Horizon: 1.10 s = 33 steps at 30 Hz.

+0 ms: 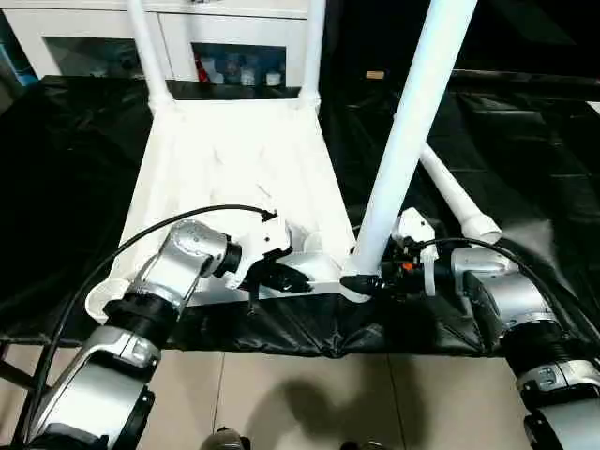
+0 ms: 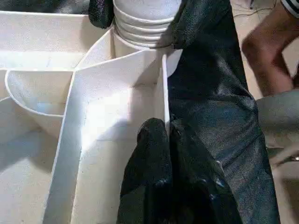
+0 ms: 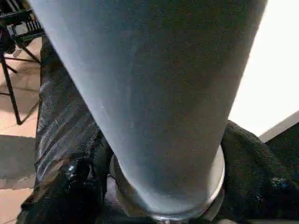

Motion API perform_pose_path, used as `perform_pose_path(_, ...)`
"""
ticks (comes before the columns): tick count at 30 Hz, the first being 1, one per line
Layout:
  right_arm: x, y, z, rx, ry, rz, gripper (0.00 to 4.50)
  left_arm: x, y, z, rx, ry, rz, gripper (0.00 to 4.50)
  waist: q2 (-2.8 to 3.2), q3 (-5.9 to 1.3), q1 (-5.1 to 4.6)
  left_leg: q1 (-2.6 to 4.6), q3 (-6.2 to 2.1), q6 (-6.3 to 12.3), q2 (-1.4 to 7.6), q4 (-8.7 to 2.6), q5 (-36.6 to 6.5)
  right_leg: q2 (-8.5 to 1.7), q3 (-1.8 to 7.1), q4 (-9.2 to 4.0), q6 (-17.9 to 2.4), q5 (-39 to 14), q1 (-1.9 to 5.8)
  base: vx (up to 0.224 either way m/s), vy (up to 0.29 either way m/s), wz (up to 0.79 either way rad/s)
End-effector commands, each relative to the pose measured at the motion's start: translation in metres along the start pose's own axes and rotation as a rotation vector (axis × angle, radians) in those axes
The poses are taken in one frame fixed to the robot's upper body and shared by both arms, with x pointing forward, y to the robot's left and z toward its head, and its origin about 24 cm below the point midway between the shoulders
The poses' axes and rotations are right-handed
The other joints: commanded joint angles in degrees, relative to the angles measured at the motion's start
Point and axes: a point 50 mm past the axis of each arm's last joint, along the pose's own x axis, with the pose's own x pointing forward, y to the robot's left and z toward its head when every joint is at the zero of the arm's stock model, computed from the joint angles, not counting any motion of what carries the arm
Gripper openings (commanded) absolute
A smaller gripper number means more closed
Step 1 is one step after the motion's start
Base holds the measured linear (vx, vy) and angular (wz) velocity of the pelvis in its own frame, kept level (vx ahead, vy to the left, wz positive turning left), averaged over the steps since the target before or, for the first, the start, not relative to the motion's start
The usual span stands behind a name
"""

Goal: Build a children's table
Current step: Rotate leg to tighten

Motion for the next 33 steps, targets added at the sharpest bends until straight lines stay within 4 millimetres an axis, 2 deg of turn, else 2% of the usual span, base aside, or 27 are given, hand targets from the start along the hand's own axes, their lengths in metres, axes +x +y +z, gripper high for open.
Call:
perform_pose_path(1,0.014,0.0,0.003,-0.037,-0.04,-0.095,2.95,0.019,-0.003,0.017,0.035,-0.032,-0.051,0.0,0.26,-4.71,-0.15,1.17,-0.55,1.95,1.75,-3.44,-14.27,-3.15,2.56,-3.08,-14.1,-13.25,2.86,0.0,0.0,0.0)
perform_pose_path(3,0.016,-0.004,0.002,-0.013,-0.06,-0.183,2.83,0.021,-0.001,0.018,0.016,-0.041,-0.019,0.0,0.22,-4.57,-0.64,1.15,-0.69,0.71,1.48,-3.59,-15.69,-3.22,2.57,-3.38,-13.1,-16.46,2.73,0.0,0.0,0.0)
perform_pose_path(6,0.019,-0.006,-0.002,0.03,-0.095,-0.286,2.74,0.026,0.002,0.019,-0.018,-0.053,0.032,0.0,0.0,-4.5,-0.99,1.33,-0.82,0.23,1.39,-3.6,-17.01,-3.29,2.5,-3.91,-11.93,-20.05,2.69,0.0,0.0,0.0)
perform_pose_path(8,0.03,-0.002,-0.004,0.109,-0.156,-0.394,2.71,0.035,0.004,0.022,-0.062,-0.071,0.107,0.0,0.06,-4.43,-1.16,1.29,-0.85,0.43,1.45,-3.65,-17.1,-3.31,2.57,-4.18,-11.02,-21.39,2.56,0.0,0.0,0.0)
perform_pose_path(10,0.04,0.0,-0.006,0.183,-0.195,-0.487,2.69,0.043,0.005,0.026,-0.093,-0.091,0.167,0.0,-0.16,-4.47,-1.55,1.13,-0.99,0.02,1.39,-3.8,-16.99,-3.19,2.45,-4.04,-10.95,-21.15,2.61,0.0,0.0,0.0)
perform_pose_path(11,0.045,0.001,-0.006,0.206,-0.211,-0.541,2.68,0.048,0.005,0.029,-0.108,-0.107,0.191,0.0,-0.09,-4.44,-1.63,1.17,-1.02,-0.02,1.36,-3.85,-17.3,-3.21,2.43,-4.16,-10.79,-21.71,2.57,0.0,0.0,0.0)
perform_pose_path(12,0.057,0.003,-0.005,0.27,-0.243,-0.627,2.68,0.055,0.005,0.033,-0.124,-0.121,0.24,0.0,-0.62,-4.38,-2.01,1.27,-0.92,-0.09,1.3,-3.76,-17.51,-3.25,2.47,-4.41,-10.2,-23.09,2.29,0.0,0.0,0.0)
perform_pose_path(13,0.058,0.003,-0.005,0.271,-0.244,-0.629,2.67,0.055,0.005,0.034,-0.124,-0.122,0.241,0.0,-0.32,-4.36,-2.06,1.43,-0.96,-0.14,1.3,-3.8,-17.82,-3.3,2.48,-4.5,-10.13,-23.75,2.11,0.0,0.0,0.0)
perform_pose_path(14,0.068,0.007,-0.002,0.307,-0.272,-0.67,2.67,0.06,0.004,0.036,-0.129,-0.134,0.266,0.0,-0.46,-4.35,-2.27,1.32,-1.0,-0.05,1.21,-3.8,-18.03,-3.34,2.39,-4.72,-9.49,-24.89,2.16,0.0,0.0,0.0)
perform_pose_path(16,0.072,0.009,0.0,0.319,-0.284,-0.683,2.67,0.061,0.004,0.038,-0.133,-0.142,0.275,0.0,-0.38,-4.38,-2.49,1.24,-1.05,0.24,1.16,-3.84,-18.26,-3.23,2.35,-4.83,-8.85,-25.05,2.19,0.0,0.0,0.0)
perform_pose_path(17,0.075,0.01,0.002,0.328,-0.302,-0.687,2.67,0.062,0.004,0.038,-0.129,-0.141,0.281,0.0,-0.69,-4.39,-2.57,1.22,-1.0,0.45,1.16,-3.84,-18.31,-3.15,2.34,-4.86,-8.75,-24.89,2.17,0.0,0.0,0.0)
perform_pose_path(20,0.082,0.016,0.011,0.301,-0.353,-0.684,2.67,0.063,0.003,0.037,-0.127,-0.146,0.291,0.0,-0.29,-4.44,-2.6,1.09,-1.0,0.66,1.24,-3.96,-18.13,-3.12,2.45,-4.65,-8.91,-22.45,2.21,0.0,0.0,0.0)
perform_pose_path(21,0.081,0.018,0.014,0.289,-0.384,-0.663,2.67,0.062,0.001,0.036,-0.115,-0.153,0.275,0.0,0.04,-4.42,-2.53,1.16,-1.02,0.66,1.24,-3.97,-18.41,-3.14,2.48,-4.63,-9.11,-22.15,2.2,0.0,0.0,0.0)
perform_pose_path(22,0.078,0.017,0.015,0.282,-0.391,-0.655,3.23,0.061,0.0,0.036,-0.108,-0.156,0.262,0.0,0.14,-4.42,-2.58,1.12,-1.0,0.74,1.22,-4.0,-18.5,-3.0,2.5,-4.6,-9.3,-21.23,2.27,0.0,0.0,0.0)
perform_pose_path(24,0.074,0.016,0.015,0.26,-0.385,-0.639,3.37,0.059,0.0,0.035,-0.094,-0.161,0.243,0.0,0.04,-4.55,-2.6,1.09,-0.95,0.95,1.21,-4.0,-18.14,-2.96,2.52,-4.4,-9.82,-19.48,2.44,0.0,0.0,0.0)
perform_pose_path(25,0.069,0.013,0.014,0.221,-0.367,-0.623,3.43,0.057,-0.001,0.034,-0.084,-0.163,0.222,0.0,0.3,-4.58,-2.68,0.85,-1.03,1.13,1.22,-4.04,-17.81,-2.92,2.51,-4.18,-10.13,-18.08,2.68,0.0,0.0,0.0)
perform_pose_path(26,0.069,0.013,0.014,0.221,-0.367,-0.623,3.58,0.057,-0.001,0.034,-0.084,-0.163,0.222,0.0,0.18,-4.67,-2.69,0.8,-0.98,1.34,1.26,-3.98,-16.95,-2.91,2.55,-3.97,-10.67,-16.29,2.77,0.0,0.0,0.0)
perform_pose_path(27,0.058,0.01,0.014,0.186,-0.356,-0.604,3.81,0.053,-0.003,0.034,-0.054,-0.172,0.194,0.0,0.13,-4.68,-2.7,0.87,-0.95,1.49,1.26,-3.95,-16.54,-2.89,2.57,-3.92,-11.01,-15.55,2.75,0.0,0.0,0.0)
perform_pose_path(28,0.05,0.007,0.013,0.162,-0.344,-0.596,3.81,0.05,-0.003,0.033,-0.05,-0.171,0.176,0.0,-0.08,-4.78,-2.66,0.76,-0.88,1.97,1.22,-3.83,-15.44,-2.87,2.56,-3.66,-11.55,-13.99,3.03,0.0,0.0,0.0)
perform_pose_path(31,0.036,0.003,0.01,0.111,-0.307,-0.579,3.82,0.045,-0.004,0.03,-0.036,-0.16,0.147,0.0,0.08,-4.99,-2.24,0.9,-0.67,3.25,1.31,-3.5,-12.34,-2.94,2.7,-3.18,-12.91,-9.96,3.0,0.0,0.0,0.0)
perform_pose_path(33,0.014,0.0,0.004,0.04,-0.232,-0.487,3.82,0.035,-0.005,0.027,-0.008,-0.149,0.09,0.0,-0.09,-4.91,-2.08,0.9,-0.61,3.86,1.32,-3.47,-11.86,-2.81,2.67,-2.91,-13.61,-8.61,3.13,0.0,0.0,0.0)
